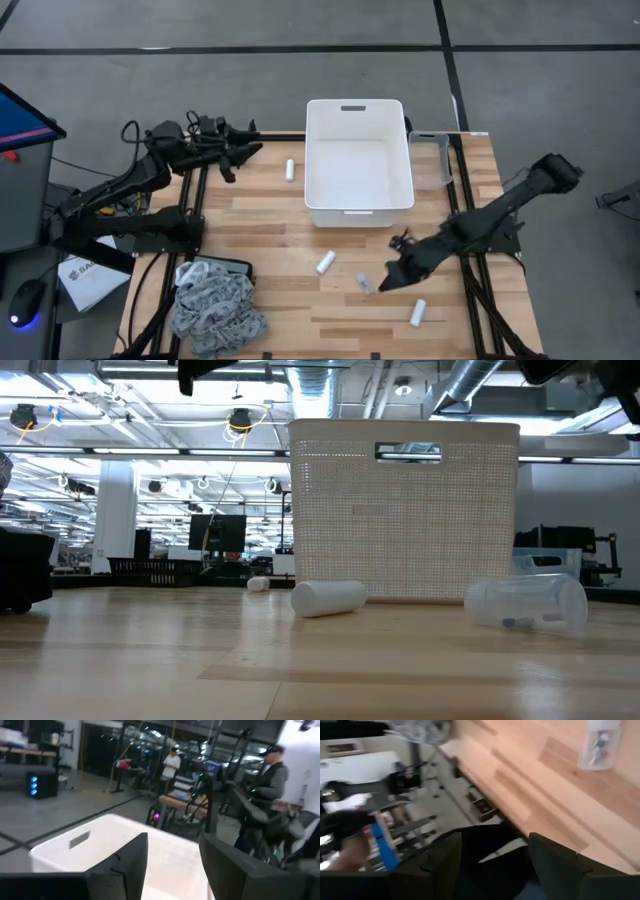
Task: Pick & place medical supplies in basket/bin
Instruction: Put the transparent bottle in the black bin
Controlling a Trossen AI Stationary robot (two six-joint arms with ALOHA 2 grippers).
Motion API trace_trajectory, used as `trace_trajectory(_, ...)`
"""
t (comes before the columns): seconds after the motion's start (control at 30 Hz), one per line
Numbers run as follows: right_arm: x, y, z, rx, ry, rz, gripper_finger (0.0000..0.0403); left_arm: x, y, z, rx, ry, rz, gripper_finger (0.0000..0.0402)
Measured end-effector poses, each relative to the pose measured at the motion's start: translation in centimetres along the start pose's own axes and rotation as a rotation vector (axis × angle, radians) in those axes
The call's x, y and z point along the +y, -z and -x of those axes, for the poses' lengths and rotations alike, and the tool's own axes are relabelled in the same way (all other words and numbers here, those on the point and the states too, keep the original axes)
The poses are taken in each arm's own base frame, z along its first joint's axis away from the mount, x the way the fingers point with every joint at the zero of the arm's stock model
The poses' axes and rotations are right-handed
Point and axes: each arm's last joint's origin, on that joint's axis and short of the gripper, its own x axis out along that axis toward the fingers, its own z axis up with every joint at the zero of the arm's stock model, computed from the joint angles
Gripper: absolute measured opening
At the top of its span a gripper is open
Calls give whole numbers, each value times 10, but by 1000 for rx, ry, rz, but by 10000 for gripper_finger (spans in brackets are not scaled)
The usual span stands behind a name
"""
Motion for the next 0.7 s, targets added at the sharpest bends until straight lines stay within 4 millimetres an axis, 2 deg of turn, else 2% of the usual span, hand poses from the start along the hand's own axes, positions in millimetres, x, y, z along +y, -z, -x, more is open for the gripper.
trace_trajectory(0.23, 14, -12, -56, -38, 128, 90, 229, -10, -7, 0, -56, 152, -28, 197)
trace_trajectory(0.37, 11, -23, -80, -37, 262, 147, 229, -15, -7, 0, -60, 203, -30, 215)
trace_trajectory(0.5, 2, -31, -91, 44, 420, 90, 229, -18, -6, 0, -55, 221, -27, 227)
trace_trajectory(0.7, 15, -27, -83, 31, 414, 74, 228, -21, -7, 0, -62, 256, -31, 228)
